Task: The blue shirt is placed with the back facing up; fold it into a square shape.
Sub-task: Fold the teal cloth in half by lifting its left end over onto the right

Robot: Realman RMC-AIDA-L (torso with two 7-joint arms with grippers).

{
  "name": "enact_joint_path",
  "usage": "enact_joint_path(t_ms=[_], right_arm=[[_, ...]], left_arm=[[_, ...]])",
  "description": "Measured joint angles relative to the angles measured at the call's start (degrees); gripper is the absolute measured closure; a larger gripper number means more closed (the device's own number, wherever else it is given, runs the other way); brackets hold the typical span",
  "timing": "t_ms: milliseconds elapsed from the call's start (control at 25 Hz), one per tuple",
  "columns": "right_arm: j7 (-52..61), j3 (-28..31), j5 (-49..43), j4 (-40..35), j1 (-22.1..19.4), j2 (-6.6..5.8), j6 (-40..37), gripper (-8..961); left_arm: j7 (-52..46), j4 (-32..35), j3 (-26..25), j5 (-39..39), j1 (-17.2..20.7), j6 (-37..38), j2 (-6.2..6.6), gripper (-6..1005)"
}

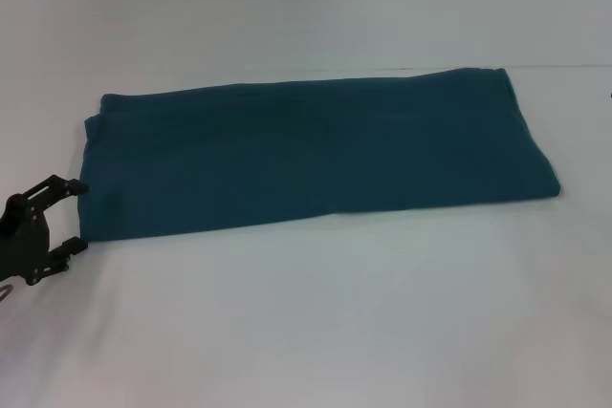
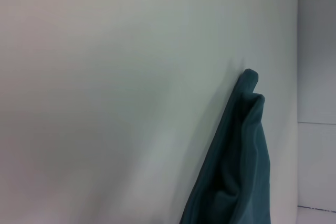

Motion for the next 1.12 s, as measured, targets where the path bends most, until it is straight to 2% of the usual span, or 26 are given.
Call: enact_joint_path(t_ms=[600, 1120], right_arm=[[0.0, 0.6, 0.0, 0.0, -0.2, 0.07, 0.0, 206], [0.0, 1.4, 0.0, 0.0, -0.3, 0.08, 0.0, 206]], left_arm=[[-0.1, -0.8, -0.1, 0.0, 0.0, -0.8, 0.01, 115], [1.0, -2.5, 0.0, -0.2, -3.3, -1.8, 0.30, 116]])
